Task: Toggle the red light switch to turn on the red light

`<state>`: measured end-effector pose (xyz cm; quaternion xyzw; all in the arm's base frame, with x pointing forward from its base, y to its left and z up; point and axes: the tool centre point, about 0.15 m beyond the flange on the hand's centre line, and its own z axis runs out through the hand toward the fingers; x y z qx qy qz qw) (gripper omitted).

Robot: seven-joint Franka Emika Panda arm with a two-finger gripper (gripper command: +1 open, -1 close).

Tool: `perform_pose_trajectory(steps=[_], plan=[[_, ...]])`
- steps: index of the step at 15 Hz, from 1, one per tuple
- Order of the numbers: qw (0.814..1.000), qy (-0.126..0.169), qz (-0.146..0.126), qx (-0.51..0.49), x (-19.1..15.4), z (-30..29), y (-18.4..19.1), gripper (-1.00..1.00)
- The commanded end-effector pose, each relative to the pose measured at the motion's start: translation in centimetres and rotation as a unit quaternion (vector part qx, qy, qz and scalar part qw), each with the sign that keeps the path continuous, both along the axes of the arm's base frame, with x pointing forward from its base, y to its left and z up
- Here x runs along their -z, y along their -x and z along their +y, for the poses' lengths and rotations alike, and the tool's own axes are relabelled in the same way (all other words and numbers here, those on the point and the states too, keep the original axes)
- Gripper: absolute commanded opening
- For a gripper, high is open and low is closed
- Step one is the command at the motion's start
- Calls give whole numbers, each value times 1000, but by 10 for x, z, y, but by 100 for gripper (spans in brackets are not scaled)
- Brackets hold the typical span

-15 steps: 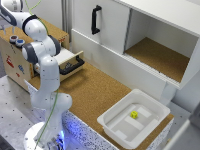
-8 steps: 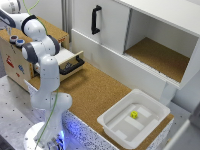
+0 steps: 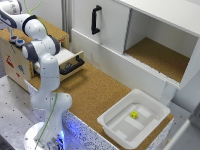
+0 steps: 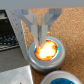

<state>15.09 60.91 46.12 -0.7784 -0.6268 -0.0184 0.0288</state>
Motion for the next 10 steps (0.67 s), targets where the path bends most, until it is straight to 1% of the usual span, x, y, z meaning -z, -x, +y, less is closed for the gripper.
perform_pose_trajectory(steps=[1,2,3,4,5,6,7,8,10], plan=[[999,44,16,-19,-2,5,1,-100],[999,36,23,-16,-21,0,3,-100],[998,38,32,-25,-42,-5,5,100],[999,39,24,-16,-62,-9,5,100],[999,33,26,-24,-77,-12,5,100],[999,31,30,-28,-85,-15,3,100],[999,22,31,-28,-92,-17,1,100],[999,21,21,-18,-94,-17,-2,100],[1000,27,14,-2,-89,-15,-15,100]])
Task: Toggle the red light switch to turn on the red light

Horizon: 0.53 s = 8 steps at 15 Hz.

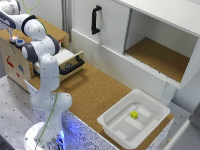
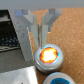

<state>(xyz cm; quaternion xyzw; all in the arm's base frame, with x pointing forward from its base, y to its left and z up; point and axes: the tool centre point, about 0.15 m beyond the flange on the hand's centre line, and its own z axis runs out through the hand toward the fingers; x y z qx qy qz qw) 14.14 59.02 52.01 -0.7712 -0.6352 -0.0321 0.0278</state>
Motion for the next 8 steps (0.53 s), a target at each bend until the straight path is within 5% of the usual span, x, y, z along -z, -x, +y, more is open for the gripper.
perform_pose_trajectory(steps=[1,8], plan=[[999,46,21,15,-22,6,-37,100],[998,62,-7,-13,16,-27,-118,100]])
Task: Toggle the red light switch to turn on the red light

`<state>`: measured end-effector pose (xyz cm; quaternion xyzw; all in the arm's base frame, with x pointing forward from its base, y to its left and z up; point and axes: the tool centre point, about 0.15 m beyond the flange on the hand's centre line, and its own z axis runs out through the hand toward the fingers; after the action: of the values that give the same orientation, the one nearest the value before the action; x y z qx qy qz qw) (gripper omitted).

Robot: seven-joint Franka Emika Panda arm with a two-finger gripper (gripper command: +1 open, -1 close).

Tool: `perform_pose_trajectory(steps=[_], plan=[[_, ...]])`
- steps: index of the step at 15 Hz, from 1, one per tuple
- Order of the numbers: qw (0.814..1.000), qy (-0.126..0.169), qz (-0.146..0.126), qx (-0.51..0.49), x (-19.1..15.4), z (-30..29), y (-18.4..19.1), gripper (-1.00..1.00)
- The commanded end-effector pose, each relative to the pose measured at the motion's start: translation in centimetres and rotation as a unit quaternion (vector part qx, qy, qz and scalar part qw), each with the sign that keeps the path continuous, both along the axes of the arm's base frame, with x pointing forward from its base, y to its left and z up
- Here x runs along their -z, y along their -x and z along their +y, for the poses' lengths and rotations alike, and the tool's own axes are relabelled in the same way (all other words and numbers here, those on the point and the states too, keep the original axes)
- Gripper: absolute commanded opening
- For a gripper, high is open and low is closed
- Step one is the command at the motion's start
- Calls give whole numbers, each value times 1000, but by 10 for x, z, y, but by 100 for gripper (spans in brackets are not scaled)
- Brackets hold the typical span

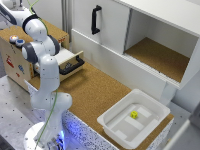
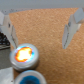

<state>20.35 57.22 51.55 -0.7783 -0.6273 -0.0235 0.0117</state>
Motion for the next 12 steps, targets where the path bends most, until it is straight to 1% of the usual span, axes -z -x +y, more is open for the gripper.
perform_pose_trajectory(steps=[1,2,3,5,7,9,11,12], plan=[[999,43,-6,-26,14,-16,-67,100],[999,44,-7,-29,15,-23,-78,100],[999,44,2,-32,16,-31,-92,100],[998,44,7,-41,24,-39,-104,100],[997,44,19,-57,30,-43,-110,100],[997,38,23,-69,30,-52,-109,100],[997,35,26,-68,41,-66,-108,100],[997,33,34,-64,47,-69,-110,100]])
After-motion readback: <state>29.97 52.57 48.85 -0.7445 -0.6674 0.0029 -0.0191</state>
